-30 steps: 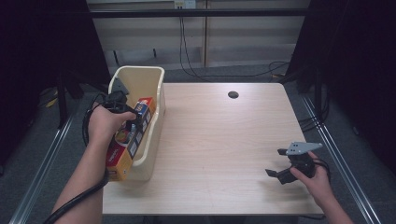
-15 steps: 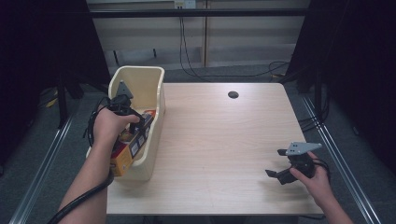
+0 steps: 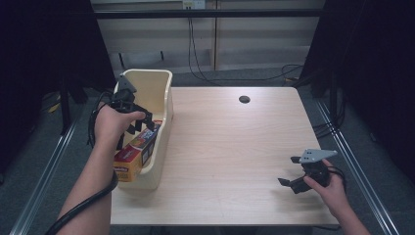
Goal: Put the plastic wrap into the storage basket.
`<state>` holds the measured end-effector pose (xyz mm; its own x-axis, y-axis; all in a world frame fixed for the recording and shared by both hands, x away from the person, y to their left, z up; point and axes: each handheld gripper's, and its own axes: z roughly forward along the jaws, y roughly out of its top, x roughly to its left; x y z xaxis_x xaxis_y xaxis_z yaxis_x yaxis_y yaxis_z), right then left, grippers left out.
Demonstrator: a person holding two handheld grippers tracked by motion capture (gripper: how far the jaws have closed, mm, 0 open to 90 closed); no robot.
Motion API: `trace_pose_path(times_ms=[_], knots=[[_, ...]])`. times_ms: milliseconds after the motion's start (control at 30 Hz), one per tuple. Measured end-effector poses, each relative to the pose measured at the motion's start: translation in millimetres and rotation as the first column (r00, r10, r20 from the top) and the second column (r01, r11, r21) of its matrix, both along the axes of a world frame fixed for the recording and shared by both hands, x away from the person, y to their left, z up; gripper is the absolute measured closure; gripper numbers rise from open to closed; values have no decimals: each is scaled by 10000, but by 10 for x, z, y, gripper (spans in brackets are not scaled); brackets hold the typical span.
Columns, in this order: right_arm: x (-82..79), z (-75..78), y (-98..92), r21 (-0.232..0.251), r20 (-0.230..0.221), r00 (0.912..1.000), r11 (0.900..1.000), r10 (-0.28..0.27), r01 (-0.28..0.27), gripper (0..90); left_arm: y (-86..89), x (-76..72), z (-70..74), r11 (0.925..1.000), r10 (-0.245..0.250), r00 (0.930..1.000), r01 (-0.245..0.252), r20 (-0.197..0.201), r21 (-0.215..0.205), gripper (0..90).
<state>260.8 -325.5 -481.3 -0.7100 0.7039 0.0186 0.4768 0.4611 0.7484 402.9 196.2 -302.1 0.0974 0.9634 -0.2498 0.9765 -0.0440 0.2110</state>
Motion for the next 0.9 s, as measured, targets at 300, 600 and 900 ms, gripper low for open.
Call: trace_pose_path(times_ms=[300, 600, 900], knots=[[0, 3, -6, 78, 7, 10000, 10000, 35, -35, 21, -130, 18, 127, 9985, -300, 9974, 329, 648, -445, 279], [2, 4, -3, 58, 0, 10000, 10000, 49, -49, 22, -342, 15, 174, 9927, -973, 9890, 1045, 1114, -605, 216], [-1, 10, -9, 87, 13, 10000, 10000, 26, -26, 22, -556, 0, 178, 9835, -1513, 9780, 1636, 1438, -775, 149]])
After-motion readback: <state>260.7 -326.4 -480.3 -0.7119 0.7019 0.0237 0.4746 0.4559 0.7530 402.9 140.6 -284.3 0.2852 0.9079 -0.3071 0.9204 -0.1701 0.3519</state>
